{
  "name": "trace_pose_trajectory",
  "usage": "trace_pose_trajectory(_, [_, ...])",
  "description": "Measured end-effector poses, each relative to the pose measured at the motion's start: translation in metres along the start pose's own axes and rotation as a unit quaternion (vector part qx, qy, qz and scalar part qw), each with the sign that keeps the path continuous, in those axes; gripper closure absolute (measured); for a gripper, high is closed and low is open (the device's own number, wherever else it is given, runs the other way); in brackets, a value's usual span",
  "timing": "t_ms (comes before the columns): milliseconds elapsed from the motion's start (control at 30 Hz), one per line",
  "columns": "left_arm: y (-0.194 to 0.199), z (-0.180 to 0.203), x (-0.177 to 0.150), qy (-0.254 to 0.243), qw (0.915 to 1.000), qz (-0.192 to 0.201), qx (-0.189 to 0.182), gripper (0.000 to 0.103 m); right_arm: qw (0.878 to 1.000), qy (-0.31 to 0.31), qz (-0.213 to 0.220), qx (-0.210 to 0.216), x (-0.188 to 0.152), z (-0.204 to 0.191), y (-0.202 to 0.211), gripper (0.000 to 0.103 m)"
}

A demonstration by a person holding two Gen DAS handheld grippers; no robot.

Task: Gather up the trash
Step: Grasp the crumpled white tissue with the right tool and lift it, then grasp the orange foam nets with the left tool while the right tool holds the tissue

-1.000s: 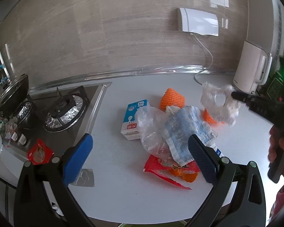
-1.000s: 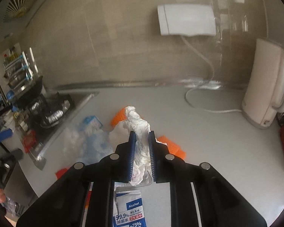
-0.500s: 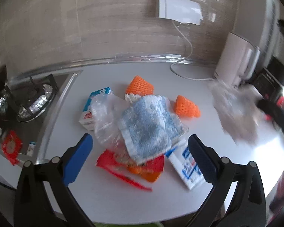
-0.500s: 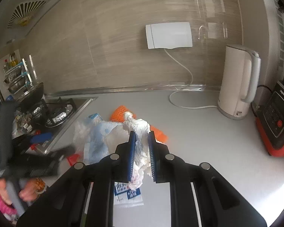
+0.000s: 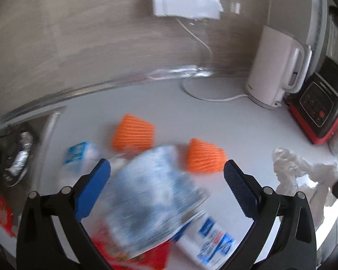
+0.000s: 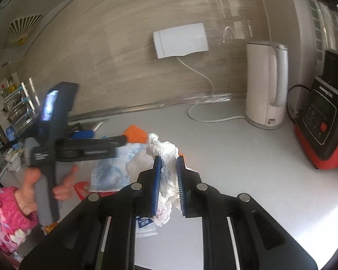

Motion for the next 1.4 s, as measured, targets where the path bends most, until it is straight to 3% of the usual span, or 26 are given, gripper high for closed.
trace_pose_trajectory(100, [-0.025, 0.031, 0.003, -0.004, 0.9996, -0.023, -0.017, 0.006, 1.0, -0.001, -0.001, -0.007, -0.001, 0.009, 0.003, 0.088])
trace_pose_trajectory(333, [-0.082, 0.081, 0.004, -0.048, 0.9971, -0.058, -0.009, 0.01, 1.0, -0.022, 0.0, -0.022, -0.006, 0.034, 0.012, 0.088])
trace_pose_trajectory(400, [-0.092, 0.083, 0.001, -0.052, 0.996, -0.072, -0.008, 0.025, 0.999, -0.028, 0.001, -0.025, -0.006, 0.041, 0.013, 0.088])
trace_pose_trajectory(467, [-0.1, 0.083, -0.003, -0.051, 0.9946, -0.089, -0.013, 0.052, 0.999, -0.03, 0.002, -0.026, -0.006, 0.044, 0.014, 0.088])
trace_pose_trajectory(633, [-0.104, 0.081, -0.007, -0.048, 0.994, -0.095, -0.026, 0.089, 0.999, -0.03, 0.005, -0.025, -0.004, 0.043, 0.01, 0.088])
trace_pose_trajectory(700, [-0.097, 0.081, -0.006, -0.044, 0.9938, -0.092, -0.043, 0.091, 0.999, -0.028, 0.005, -0.024, -0.004, 0.041, 0.008, 0.088])
trace_pose_trajectory(900, [-0.059, 0.069, -0.002, -0.034, 0.9963, -0.07, -0.037, 0.092, 0.999, -0.025, 0.002, -0.02, -0.004, 0.031, 0.008, 0.088])
trace_pose_trajectory(1067, [0.01, 0.034, -0.015, -0.006, 0.9986, -0.049, -0.017, 0.092, 1.0, -0.011, -0.007, -0.001, -0.006, 0.01, 0.01, 0.088])
trace_pose_trajectory(1267, [0.094, -0.032, -0.08, 0.007, 0.9978, -0.056, 0.036, 0.092, 0.995, 0.032, -0.047, 0.081, -0.031, -0.053, 0.014, 0.088])
trace_pose_trajectory(1400, [0.131, -0.074, -0.147, 0.019, 0.9939, -0.097, 0.049, 0.091, 0.986, 0.048, -0.089, 0.135, -0.061, -0.1, 0.019, 0.088])
Point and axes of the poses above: each gripper's, at about its wrist camera, not at the fingertips, and y roughly against the way its jaws point, z to its right, x to its top, the point moved 7 cm from there along -y, roughly the way its jaws point, and after that the axes turned 10 degrees about x, right-handed, at the moved point
